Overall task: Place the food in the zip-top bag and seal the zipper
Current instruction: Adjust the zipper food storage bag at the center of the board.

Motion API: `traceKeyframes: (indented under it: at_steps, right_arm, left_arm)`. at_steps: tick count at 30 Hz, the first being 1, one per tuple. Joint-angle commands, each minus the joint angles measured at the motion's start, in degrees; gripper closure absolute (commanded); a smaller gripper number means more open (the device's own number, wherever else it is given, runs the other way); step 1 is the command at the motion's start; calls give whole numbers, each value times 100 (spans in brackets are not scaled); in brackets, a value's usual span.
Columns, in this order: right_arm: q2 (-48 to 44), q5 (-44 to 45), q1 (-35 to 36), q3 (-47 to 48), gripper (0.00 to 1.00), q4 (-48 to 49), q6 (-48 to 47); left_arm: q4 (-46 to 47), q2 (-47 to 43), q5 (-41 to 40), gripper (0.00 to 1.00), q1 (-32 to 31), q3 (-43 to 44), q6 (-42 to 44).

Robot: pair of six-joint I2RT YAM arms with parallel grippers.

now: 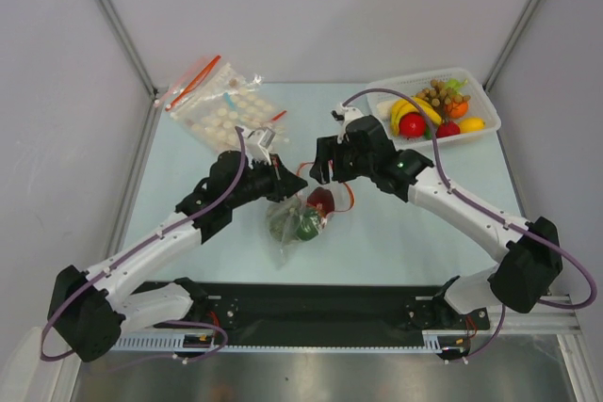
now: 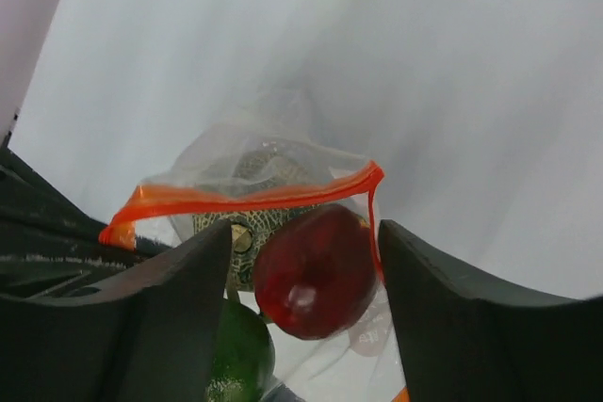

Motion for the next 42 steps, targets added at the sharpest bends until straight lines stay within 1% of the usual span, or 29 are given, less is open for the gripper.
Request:
traceKeyframes:
  at_steps: [1, 4, 5, 7, 10, 13, 15, 20, 25, 33, 37, 38, 39, 42]
  right_arm:
    - [-57, 95, 242, 28, 29, 154, -71]
    - [-39, 507, 427, 89, 25, -92, -185]
    - [-39, 744, 532, 124, 25, -154, -202]
    - [-66, 930, 577, 142, 24, -268, -220]
    - [-110, 1167, 621, 160, 22, -409, -194]
    - [-119, 1580, 700, 204, 22, -558, -176]
    - [-110, 1730, 717, 204, 24, -576, -176]
    - [-31, 1826, 779, 247, 32, -655, -202]
    - [162, 2406, 1165, 537, 35, -1103, -211]
    - [435, 2539, 1473, 643, 39, -1517, -168]
    - [505, 2425, 1473, 485, 49, -1376, -124]
    - [523, 2390, 1473, 476, 54, -1350, -132]
    - [540, 2312, 1473, 476, 68, -1350, -158]
    - [506, 2258, 1412, 467, 100, -1341, -185]
  left_arm:
    - [530, -140, 230, 100, 163, -52, -290]
    - [486, -394, 53, 100, 295, -157, -299]
    - [478, -464, -43, 100, 347, -210, -299]
    - [399, -675, -158, 100, 383, -237, -281]
    - [232, -965, -526, 100, 409, -263, -255]
    - [249, -1281, -896, 100, 409, -412, -272]
    - [258, -1379, -1045, 100, 409, -482, -281]
    - [100, -1493, -1327, 100, 418, -430, -202]
    - [-155, -1608, -1766, 99, 418, -413, -176]
    - [-243, -1695, -1951, 99, 418, -395, -176]
    - [-226, -1748, -2048, 99, 418, -404, -158]
    - [-217, -1757, -2118, 99, 418, -413, -149]
    - [-191, -1740, -2162, 99, 418, -413, -141]
    - [-24, -1748, -2285, 100, 418, -491, -175]
